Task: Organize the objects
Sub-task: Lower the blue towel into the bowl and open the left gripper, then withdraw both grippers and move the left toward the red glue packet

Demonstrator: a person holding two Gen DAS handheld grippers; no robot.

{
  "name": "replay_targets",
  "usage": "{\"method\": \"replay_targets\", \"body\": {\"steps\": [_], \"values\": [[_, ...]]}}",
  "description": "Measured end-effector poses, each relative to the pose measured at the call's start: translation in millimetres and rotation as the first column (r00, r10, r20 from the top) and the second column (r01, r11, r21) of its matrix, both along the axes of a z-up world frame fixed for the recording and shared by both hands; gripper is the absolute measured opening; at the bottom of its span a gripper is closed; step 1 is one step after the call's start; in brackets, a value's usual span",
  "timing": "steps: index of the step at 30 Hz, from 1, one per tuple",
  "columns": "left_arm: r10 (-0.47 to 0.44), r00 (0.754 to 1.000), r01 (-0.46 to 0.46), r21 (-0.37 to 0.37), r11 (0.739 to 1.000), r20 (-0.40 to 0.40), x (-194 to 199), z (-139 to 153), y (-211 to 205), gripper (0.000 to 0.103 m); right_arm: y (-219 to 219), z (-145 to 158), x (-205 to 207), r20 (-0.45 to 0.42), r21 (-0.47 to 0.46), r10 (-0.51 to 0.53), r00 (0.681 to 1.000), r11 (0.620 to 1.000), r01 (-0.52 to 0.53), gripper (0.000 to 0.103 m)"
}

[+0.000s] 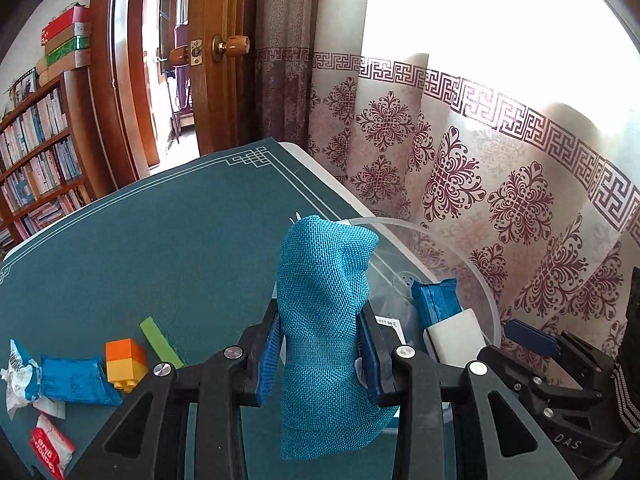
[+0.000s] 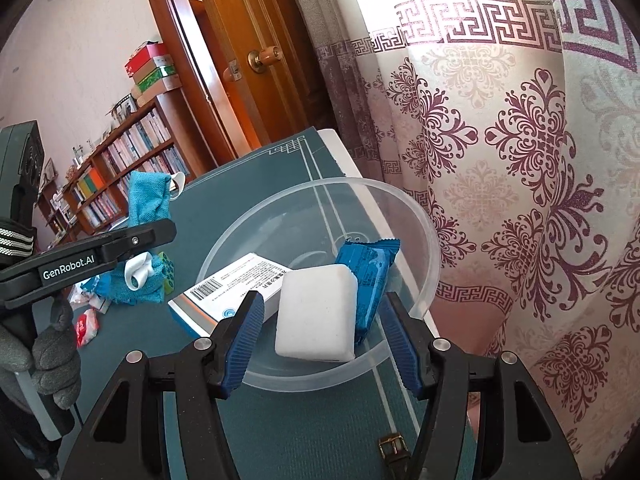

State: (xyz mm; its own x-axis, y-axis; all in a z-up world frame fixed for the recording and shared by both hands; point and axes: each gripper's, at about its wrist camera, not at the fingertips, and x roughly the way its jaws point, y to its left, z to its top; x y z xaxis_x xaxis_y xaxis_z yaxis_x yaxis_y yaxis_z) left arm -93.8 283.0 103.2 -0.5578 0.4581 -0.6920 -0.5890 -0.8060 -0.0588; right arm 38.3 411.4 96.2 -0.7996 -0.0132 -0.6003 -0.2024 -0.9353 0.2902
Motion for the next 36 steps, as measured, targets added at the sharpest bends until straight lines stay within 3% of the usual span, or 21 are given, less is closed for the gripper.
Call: {"method": "replay_targets", "body": {"steps": [4, 6, 16, 24, 36], "values": [[-0.030, 1.000, 0.030, -0.017, 0.999, 0.003, -2.5, -5.8, 15.6, 0.043, 3.9, -0.4, 0.0, -0.002, -0.009, -0.005, 1.000, 1.000, 0.005, 0.062], [-0.022, 1.000, 0.022, -0.012, 1.000, 0.002, -4.4, -7.5, 16.8, 0.062, 4.9, -0.5, 0.7, -0.004, -0.011, -0.007, 1.000, 1.000, 0.007, 0.062], [0.019, 1.000, -0.019, -0.019, 1.000, -0.001, -5.4, -14.7, 1.6, 0.064, 2.1, 0.5, 1.5, 0.002, -0.009, 0.002, 1.000, 1.000, -0.002, 0.062], [0.076, 0.995, -0.078, -0.033, 0.996, -0.059, 4.9, -11.1, -13.2, 0.089, -10.7, 7.5, 6.1, -0.005, 0.000, 0.017, 1.000, 1.000, -0.017, 0.062], [0.133, 0.988, -0.135, -0.024, 0.991, -0.084, 21.9, -10.3, -47.3, 0.098, -23.6, 12.9, 14.2, 0.001, 0.005, 0.038, 0.999, 0.999, -0.038, 0.062]]}}
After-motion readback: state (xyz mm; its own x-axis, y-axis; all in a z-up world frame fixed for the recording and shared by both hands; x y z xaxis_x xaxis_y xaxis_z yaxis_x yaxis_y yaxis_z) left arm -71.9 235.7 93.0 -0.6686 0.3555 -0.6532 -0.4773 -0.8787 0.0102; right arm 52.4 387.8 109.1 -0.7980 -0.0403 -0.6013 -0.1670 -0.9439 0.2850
